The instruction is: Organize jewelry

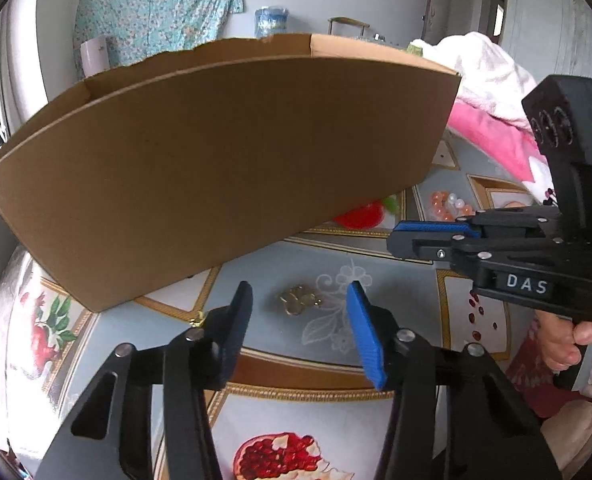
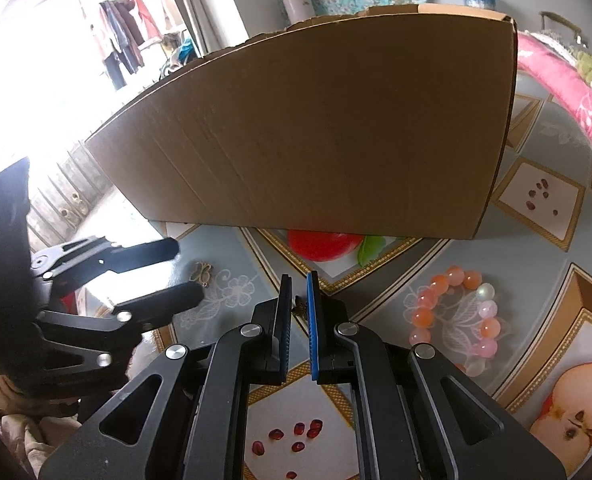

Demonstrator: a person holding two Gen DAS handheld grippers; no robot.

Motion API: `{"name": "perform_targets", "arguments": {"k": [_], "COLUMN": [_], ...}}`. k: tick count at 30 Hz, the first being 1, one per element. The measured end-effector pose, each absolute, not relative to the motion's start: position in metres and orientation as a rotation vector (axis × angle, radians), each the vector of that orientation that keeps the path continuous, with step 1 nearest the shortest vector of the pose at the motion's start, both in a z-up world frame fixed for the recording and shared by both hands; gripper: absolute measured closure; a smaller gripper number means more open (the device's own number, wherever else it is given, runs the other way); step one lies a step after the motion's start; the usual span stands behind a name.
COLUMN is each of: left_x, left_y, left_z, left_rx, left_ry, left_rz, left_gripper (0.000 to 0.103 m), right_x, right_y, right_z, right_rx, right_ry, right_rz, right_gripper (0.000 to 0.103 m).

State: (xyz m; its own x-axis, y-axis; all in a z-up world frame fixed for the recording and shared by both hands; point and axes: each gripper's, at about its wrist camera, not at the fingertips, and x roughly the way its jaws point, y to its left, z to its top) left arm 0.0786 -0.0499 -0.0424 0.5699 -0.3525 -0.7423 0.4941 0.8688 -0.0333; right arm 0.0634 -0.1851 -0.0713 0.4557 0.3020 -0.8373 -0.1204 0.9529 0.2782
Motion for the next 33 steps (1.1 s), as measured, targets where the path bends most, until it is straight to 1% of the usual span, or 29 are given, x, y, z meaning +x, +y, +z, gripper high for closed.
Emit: {"name": "perform_targets", "arguments": {"k": [6, 11, 14, 24, 33], "left_x": [0.079, 0.078, 0.077, 0.076, 0.064], "left_y": [-0.057, -0.060, -0.062, -0.064, -0.056], "left_z": [-0.046, -0.046, -0.046, -0.044, -0.023], "left_rx": [0.219, 0.228, 0.237, 0.234, 0.216], "left_ry": [0.830, 0.828, 0.822, 0.822, 0.763], "left_rz": [-0.476, -0.478, -0.480, -0.499, -0.506], "left_gripper": [0.074, 0.084, 0.085, 0.086, 0.086], "right_x": [0.059, 0.057, 0.056, 0.056, 0.051], "right_y": [-0.197, -0.203, -0.203, -0.206, -0.205], "right_z": [-0.068, -0.067, -0.066, -0.065, -0.057], "right_rx": [0.211, 0.222, 0.224, 0.240, 0.237], "right_ry": [1.058, 1.054, 1.052, 1.055, 1.055], "right_rz": [0.278, 0.285, 0.287, 0.290, 0.284], "right_gripper": [0.097, 0.097, 0.097, 0.097, 0.098]}}
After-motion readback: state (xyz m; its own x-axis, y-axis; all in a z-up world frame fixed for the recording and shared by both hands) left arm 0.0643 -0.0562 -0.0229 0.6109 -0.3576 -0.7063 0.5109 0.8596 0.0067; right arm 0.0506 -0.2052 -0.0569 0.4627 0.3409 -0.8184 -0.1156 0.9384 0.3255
